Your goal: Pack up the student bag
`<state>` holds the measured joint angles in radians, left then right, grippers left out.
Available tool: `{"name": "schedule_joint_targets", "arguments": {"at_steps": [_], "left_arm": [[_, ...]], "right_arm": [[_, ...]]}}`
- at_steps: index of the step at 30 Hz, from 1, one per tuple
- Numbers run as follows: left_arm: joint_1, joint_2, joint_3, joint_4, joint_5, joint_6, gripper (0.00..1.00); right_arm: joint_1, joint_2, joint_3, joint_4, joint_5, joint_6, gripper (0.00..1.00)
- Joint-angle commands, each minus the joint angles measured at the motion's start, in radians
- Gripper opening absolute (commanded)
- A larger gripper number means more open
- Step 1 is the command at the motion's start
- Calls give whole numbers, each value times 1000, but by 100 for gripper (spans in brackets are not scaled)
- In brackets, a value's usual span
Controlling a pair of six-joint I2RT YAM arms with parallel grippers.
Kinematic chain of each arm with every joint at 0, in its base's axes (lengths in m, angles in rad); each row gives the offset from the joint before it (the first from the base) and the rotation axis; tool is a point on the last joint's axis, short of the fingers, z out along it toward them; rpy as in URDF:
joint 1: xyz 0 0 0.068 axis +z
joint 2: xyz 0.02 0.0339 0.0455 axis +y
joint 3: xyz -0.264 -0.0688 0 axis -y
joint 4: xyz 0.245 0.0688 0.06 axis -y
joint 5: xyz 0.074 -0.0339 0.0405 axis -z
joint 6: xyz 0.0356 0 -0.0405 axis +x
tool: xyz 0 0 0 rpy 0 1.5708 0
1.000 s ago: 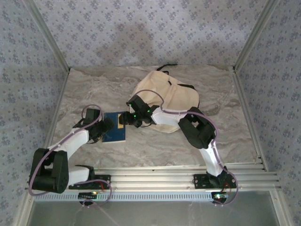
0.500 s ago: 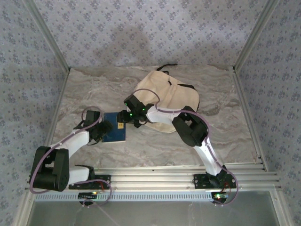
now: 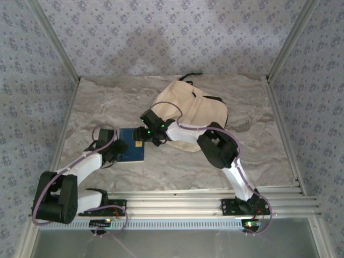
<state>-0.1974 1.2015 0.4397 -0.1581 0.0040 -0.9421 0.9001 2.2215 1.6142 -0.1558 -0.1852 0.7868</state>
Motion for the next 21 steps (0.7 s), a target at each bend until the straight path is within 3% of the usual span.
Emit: {"name": "schedule_joint_targets", "arguments": {"at_steps": [1,11,21], "left_arm": [[-46,-15,-42,12,90,-61,56],[-59,33,-46,35,87,-71,56],[-77,61,-8,24,86,-64,56]], "right_arm": [[6,-7,-18,-42,27,13,57],[9,-98,-70,-60,41,-6,64],[12,-18,-54,-37,7,29,59]]}}
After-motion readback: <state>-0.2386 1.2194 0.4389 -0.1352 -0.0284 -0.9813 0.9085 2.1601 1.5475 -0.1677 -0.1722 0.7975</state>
